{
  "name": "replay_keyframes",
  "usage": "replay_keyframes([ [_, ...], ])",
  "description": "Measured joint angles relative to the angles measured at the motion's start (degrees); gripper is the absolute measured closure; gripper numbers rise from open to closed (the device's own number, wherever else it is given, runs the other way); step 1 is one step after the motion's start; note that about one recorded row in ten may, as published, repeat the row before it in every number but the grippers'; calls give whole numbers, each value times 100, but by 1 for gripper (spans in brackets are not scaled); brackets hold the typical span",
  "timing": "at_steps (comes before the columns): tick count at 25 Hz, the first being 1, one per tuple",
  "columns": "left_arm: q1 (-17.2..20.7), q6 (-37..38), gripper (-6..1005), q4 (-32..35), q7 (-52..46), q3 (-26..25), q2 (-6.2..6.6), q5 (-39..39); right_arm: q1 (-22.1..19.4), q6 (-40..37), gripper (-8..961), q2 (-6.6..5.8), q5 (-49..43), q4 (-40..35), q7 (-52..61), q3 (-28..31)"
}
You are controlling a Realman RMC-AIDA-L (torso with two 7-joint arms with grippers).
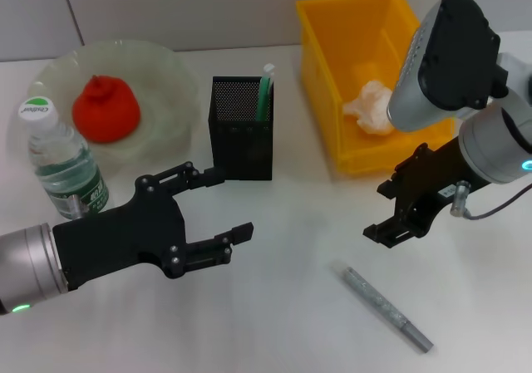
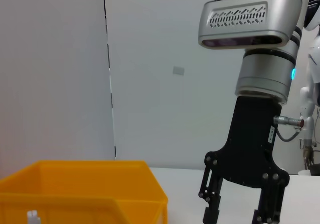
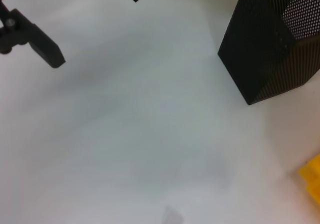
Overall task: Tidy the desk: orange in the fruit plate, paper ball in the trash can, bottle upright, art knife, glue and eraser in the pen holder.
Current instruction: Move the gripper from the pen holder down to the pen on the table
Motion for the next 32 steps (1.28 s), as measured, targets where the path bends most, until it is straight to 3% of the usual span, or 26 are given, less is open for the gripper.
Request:
replay_keyframes([
  [32,-20,-17,215,10,22,50,-3,-29,-55,-538,311,2,115,507,434,-435],
])
